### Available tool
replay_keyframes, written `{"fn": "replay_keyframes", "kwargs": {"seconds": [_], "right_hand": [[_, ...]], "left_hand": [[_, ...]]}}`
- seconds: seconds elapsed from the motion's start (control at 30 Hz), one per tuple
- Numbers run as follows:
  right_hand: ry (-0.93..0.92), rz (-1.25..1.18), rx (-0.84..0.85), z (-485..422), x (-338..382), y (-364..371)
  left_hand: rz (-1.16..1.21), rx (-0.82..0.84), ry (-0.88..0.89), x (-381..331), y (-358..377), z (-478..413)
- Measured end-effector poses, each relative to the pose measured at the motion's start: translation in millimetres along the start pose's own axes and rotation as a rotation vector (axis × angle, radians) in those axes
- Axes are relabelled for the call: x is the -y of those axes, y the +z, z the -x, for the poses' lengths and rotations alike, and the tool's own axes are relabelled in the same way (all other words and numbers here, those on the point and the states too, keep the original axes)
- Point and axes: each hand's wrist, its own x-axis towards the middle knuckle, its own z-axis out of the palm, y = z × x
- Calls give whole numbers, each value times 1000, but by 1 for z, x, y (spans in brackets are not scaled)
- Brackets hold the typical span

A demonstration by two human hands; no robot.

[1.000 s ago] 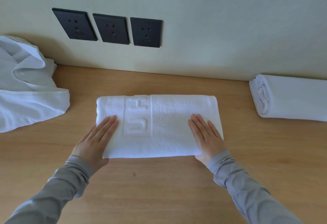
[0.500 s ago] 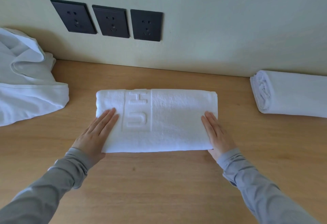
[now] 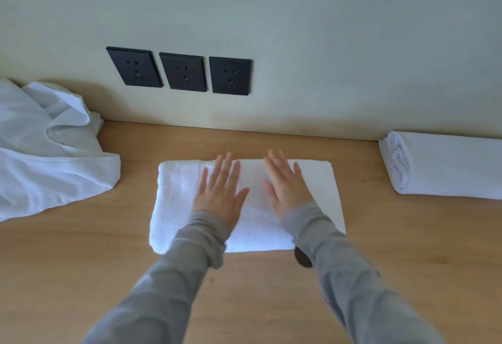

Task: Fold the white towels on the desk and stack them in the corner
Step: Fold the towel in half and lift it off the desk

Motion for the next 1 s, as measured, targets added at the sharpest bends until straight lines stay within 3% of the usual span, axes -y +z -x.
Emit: {"fn": "replay_keyframes", "kwargs": {"seconds": [0.1,0.33,0.63,0.73,0.83,0.9,0.97,1.0], "right_hand": [[18,146,119,-17,2,29],[233,131,39,17,-91,34],[255,137,13,11,-92,36],[464,-161,-211,37,-80,31],[882,-727,-482,78,-68,35],[1211,-1064,-573,99,-62,46],[1473,-1361,-479,109,-51,58],[1513,-1493,-426,111,-45,63]], "left_hand": [[-59,95,20,-13,21,-17],[13,49,-159,94,28,6],[115,103,-214,90,19,1],[538,-154,-429,75,2,23],[899,-365,-875,64,-2,66],[1076,-318,-1122,55,9,94],[1329,-197,-1221,41,21,109],[1497,-133,-1254,31,26,111]]}}
